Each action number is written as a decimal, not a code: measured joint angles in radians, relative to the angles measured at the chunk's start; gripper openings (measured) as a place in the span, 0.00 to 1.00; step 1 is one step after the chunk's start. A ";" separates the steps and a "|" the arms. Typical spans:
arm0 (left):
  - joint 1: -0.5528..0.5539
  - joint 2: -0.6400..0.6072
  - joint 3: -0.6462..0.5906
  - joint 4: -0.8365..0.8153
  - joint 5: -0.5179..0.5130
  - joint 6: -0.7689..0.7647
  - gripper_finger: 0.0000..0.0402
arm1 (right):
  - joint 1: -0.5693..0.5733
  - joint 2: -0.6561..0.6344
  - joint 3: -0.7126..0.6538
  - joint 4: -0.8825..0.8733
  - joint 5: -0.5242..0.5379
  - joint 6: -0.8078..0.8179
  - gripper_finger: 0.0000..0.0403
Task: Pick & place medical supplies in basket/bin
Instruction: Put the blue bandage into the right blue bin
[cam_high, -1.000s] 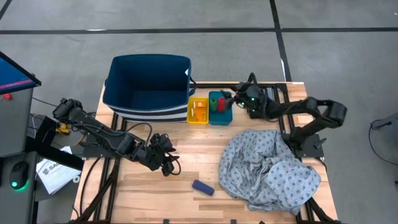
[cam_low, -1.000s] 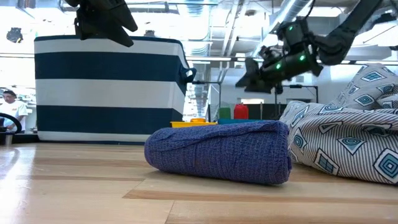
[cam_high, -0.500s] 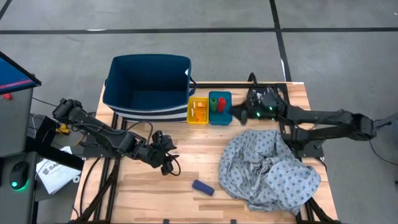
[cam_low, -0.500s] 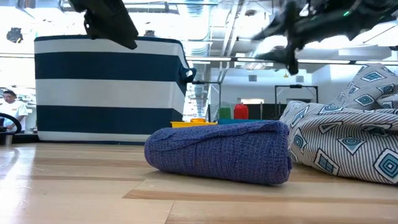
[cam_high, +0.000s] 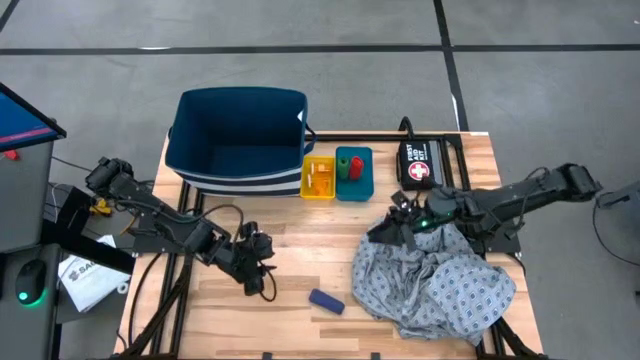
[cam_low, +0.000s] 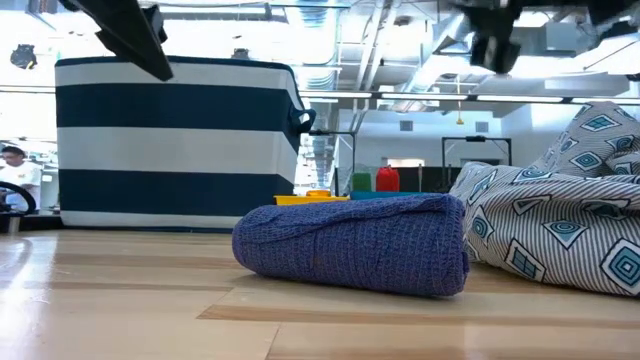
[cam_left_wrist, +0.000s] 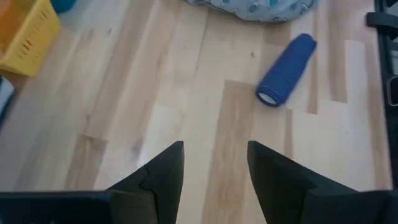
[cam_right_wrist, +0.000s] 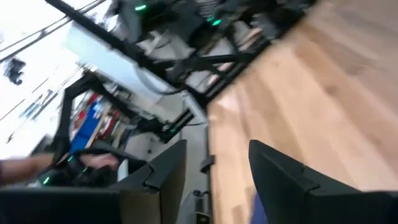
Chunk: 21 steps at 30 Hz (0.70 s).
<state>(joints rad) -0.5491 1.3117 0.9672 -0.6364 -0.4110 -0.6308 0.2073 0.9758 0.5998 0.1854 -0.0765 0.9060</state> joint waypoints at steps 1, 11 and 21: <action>-0.009 0.000 0.000 0.000 0.000 -0.009 0.42 | 0.017 0.022 0.022 0.006 0.002 -0.014 0.42; -0.102 0.000 0.000 -0.051 -0.011 -0.063 0.42 | 0.130 0.323 0.365 -0.358 -0.031 -0.181 0.43; -0.137 0.000 0.000 -0.076 -0.017 -0.093 0.42 | 0.139 0.671 0.606 -0.470 -0.059 -0.033 0.57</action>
<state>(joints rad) -0.6857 1.3117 0.9672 -0.7125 -0.4279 -0.7242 0.3466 1.6463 1.2058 -0.2846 -0.1353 0.8733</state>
